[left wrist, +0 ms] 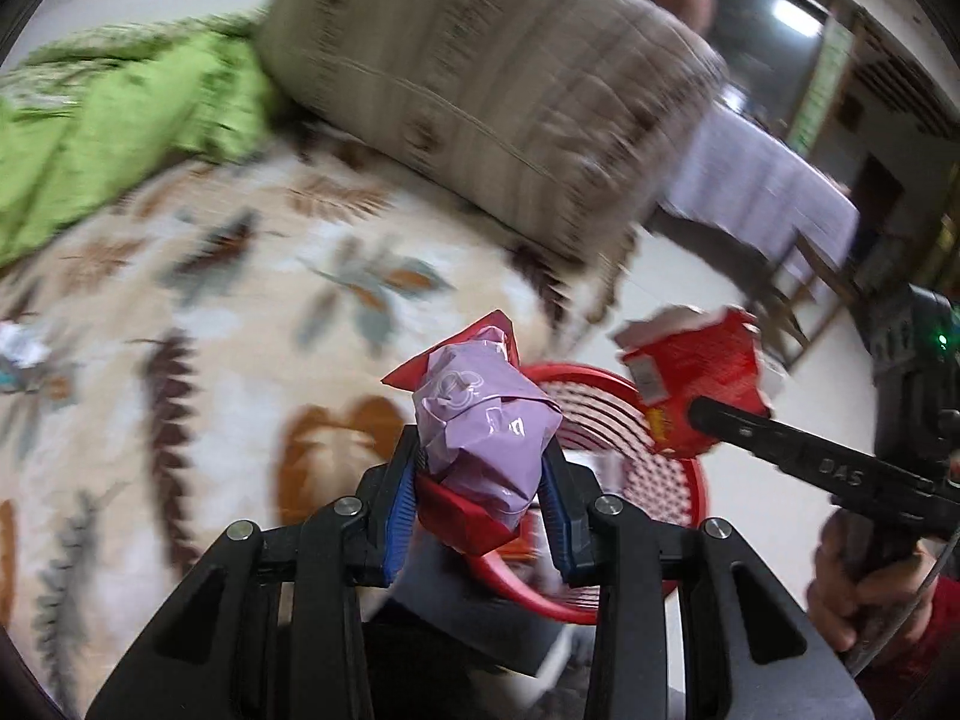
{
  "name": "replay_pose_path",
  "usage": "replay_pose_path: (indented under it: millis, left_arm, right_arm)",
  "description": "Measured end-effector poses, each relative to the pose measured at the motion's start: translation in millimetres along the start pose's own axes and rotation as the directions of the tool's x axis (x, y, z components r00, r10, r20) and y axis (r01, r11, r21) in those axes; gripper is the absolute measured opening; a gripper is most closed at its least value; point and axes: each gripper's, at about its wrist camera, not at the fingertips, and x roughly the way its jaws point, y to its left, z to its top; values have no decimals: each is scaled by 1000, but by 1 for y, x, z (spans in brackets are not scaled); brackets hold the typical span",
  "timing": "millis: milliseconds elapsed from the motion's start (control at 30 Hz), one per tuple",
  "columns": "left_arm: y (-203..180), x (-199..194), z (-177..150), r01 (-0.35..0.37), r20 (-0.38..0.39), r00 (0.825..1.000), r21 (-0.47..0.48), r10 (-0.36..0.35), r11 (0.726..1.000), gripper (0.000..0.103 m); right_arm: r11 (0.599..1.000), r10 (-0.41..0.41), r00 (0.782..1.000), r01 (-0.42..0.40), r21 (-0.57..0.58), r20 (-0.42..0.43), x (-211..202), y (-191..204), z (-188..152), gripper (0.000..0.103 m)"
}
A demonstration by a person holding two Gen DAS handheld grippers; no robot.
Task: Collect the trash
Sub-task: 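Carry both wrappers over the red wastebasket and open both tools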
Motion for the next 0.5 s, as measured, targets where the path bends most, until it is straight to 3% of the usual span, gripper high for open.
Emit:
replay_pose_path:
  millis: [67,100,133,200,333,500]
  left_arm:
    - [-9,14,1,26,-36,999,9,-26,1000,45]
    - [-16,23,1,51,-66,997,14,-50,999,57]
    - [-18,28,1,60,-80,995,15,-58,998,61]
    - [-17,30,0,52,-85,995,6,-51,999,61]
    - [-5,18,0,29,-53,998,-20,-30,999,61]
    - [30,-10,0,-27,9,1000,-83,28,996,61]
  right_arm:
    - [1000,-5,1000,6,11,-19,3,-7,-2,19]
    - [1000,-4,999,4,16,-33,6,-10,-3,20]
    - [1000,-8,999,9,18,-52,10,-13,-4,23]
    - [999,-42,997,44,31,-66,14,-19,-6,40]
    - [998,-58,997,60,36,-48,9,-24,-7,40]
    - [1000,-1,999,2,9,-34,15,-4,2,41]
